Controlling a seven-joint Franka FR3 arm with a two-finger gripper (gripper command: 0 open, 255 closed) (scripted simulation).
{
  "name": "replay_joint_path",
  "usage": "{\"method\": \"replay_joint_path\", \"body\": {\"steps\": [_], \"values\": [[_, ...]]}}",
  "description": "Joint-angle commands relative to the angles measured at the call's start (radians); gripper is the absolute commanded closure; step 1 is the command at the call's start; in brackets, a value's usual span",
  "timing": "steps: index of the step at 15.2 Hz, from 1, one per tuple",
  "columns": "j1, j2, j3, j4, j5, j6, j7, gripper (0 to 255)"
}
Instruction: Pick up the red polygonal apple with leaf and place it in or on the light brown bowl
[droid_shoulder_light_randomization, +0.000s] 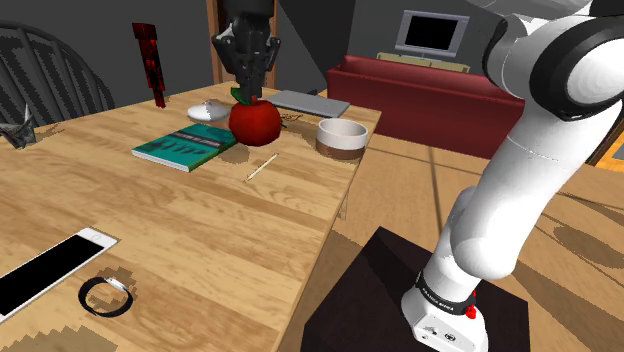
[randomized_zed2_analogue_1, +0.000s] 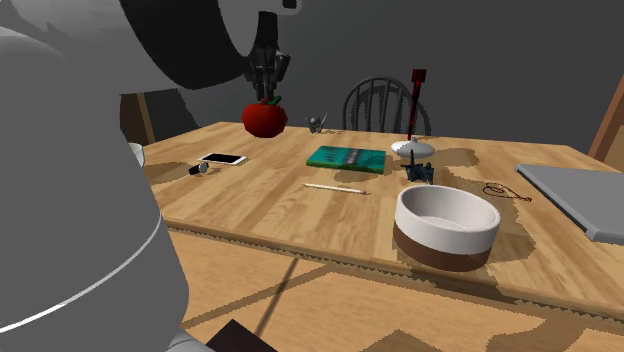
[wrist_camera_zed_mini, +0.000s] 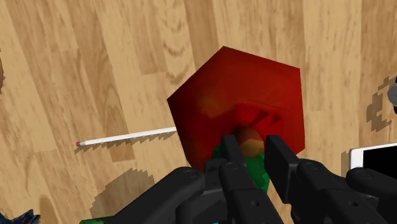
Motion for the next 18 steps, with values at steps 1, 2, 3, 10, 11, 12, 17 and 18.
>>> {"method": "replay_joint_path", "body": {"steps": [1,2,3,10,11,12,17,18], "values": [[-0.025,-0.04,-0.033,-0.037,0.012,-0.001,-0.058,255],[-0.036,-0.055,-0.05,-0.05,0.015,-0.002,-0.086,255],[-0.046,-0.069,-0.067,-0.062,0.017,-0.004,-0.114,255],[-0.114,-0.132,-0.186,-0.108,0.012,-0.022,-0.301,255],[-0.124,-0.136,-0.202,-0.11,0.009,-0.025,-0.327,255],[-0.133,-0.138,-0.218,-0.11,0.006,-0.028,-0.354,255],[-0.18,-0.135,-0.3,-0.092,-0.012,-0.045,-0.484,255],[-0.189,-0.131,-0.316,-0.085,-0.016,-0.048,-0.509,255]]}}
